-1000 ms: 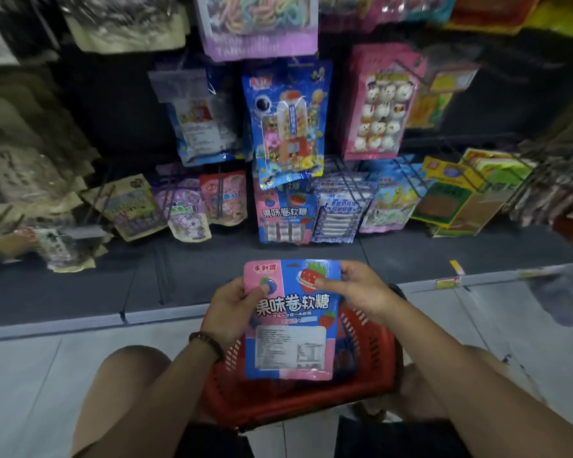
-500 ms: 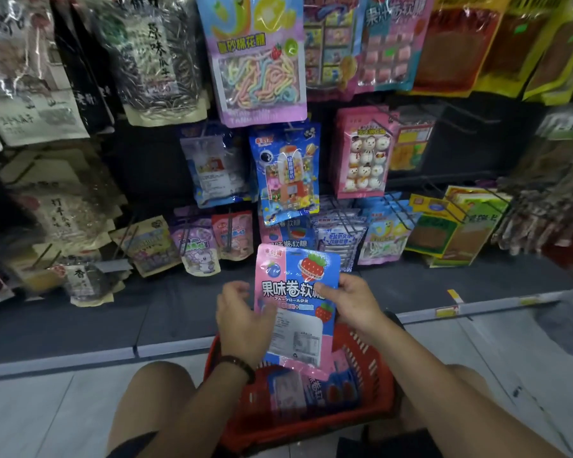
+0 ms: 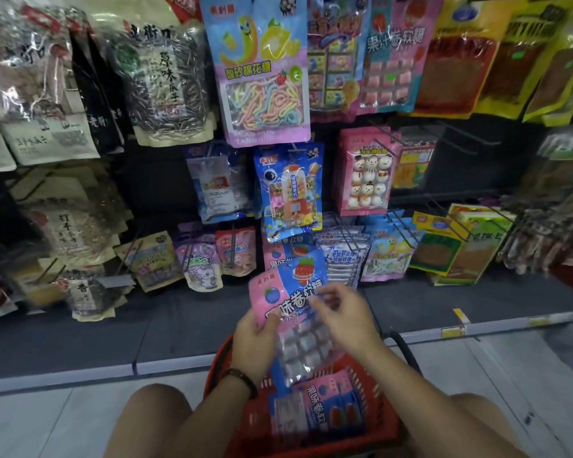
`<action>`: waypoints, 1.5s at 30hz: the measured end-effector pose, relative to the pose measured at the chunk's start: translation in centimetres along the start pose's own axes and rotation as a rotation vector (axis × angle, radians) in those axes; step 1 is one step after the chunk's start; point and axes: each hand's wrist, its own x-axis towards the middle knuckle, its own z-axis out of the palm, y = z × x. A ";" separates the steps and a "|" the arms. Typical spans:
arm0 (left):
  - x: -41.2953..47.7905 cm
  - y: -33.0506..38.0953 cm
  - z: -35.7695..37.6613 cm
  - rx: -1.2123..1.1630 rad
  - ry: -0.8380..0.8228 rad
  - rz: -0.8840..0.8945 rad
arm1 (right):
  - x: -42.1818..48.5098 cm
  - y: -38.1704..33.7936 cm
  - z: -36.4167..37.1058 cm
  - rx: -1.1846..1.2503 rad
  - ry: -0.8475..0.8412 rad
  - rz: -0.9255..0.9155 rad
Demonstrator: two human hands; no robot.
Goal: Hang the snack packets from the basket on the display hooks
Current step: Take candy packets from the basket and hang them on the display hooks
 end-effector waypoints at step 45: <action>24.8 -12.6 4.3 0.037 -0.028 -0.313 | 21.5 14.5 6.2 0.464 0.032 0.361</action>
